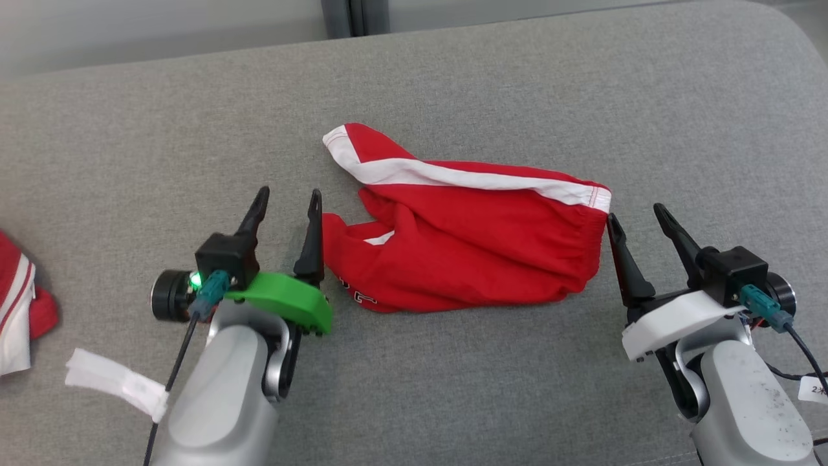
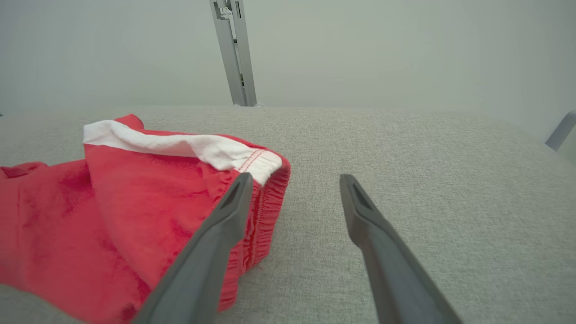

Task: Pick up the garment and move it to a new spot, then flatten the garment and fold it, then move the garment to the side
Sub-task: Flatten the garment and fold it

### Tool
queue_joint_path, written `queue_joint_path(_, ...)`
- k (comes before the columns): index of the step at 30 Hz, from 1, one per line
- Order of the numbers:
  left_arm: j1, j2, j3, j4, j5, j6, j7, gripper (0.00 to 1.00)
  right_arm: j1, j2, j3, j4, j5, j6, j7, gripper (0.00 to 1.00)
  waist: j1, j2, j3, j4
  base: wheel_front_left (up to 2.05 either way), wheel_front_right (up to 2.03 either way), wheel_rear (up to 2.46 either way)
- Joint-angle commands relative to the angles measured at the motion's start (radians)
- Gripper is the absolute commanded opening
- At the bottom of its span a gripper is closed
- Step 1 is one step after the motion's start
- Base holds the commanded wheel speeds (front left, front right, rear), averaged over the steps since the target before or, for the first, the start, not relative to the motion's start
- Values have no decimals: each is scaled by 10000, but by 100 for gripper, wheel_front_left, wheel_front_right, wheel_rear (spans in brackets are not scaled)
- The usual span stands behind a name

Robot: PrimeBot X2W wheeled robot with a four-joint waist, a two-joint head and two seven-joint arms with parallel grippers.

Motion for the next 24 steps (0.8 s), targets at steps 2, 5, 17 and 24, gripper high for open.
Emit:
queue_joint_path(2, -986, 38, -23, 789, 185, -34, -7, 100, -233, 45, 31, -151, -20, -10, -46, 100, 0, -1, 640, -417, 0, 0, 0)
queue_joint_path(5, -2115, 49, 50, 1764, 247, -69, -7, 100, -398, 137, 117, -287, -14, -10, -44, 100, 0, -1, 937, -616, 0, 0, 0)
queue_joint_path(17, -4919, 52, 12, 5300, 23, -354, 63, 100, -851, 426, 445, -596, 90, -11, -44, 100, 0, -1, 1682, -1342, 0, 0, 0)
queue_joint_path(24, -5425, 48, -232, 6824, 64, -17, 438, 100, -923, 491, 548, -587, 53, -11, -45, 100, 0, -1, 1763, -1537, 0, 0, 0)
